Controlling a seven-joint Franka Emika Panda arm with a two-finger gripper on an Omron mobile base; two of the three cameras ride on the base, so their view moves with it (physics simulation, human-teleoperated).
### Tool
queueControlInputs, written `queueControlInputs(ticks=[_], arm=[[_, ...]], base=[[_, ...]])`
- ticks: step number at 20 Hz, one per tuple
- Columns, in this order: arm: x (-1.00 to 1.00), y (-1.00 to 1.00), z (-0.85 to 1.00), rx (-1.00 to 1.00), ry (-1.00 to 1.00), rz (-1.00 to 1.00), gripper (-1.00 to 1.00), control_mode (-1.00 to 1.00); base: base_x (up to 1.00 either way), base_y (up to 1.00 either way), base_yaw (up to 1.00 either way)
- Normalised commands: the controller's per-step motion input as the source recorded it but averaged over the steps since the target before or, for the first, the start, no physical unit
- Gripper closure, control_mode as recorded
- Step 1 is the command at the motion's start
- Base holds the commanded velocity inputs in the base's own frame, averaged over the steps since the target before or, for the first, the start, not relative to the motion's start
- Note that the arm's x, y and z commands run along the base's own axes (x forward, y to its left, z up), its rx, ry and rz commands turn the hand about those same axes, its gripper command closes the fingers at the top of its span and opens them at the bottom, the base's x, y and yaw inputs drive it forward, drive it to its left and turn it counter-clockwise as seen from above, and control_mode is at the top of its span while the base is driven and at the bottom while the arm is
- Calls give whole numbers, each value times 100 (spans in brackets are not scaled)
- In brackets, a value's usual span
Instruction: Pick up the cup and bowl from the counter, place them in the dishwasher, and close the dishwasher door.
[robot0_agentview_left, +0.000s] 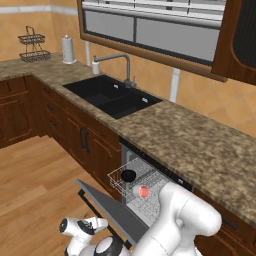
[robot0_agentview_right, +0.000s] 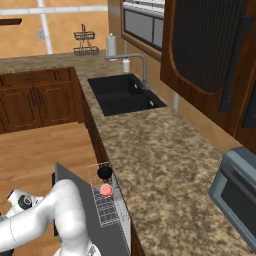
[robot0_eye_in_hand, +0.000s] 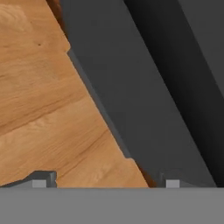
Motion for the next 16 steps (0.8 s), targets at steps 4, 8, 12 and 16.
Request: queueControlInputs(ticks=[4,8,12,16], arm=[[32,-100,-28,-17,15,2,-100,-100],[38,-92,-30,-3,17,0,-100,-100],[37,-100,-34,0,8,2,-100,-100],[58,-100,-42,0,5,1,-100,-100]], base=[[0,0,0],[0,0,0],[0,0,0],[0,0,0]])
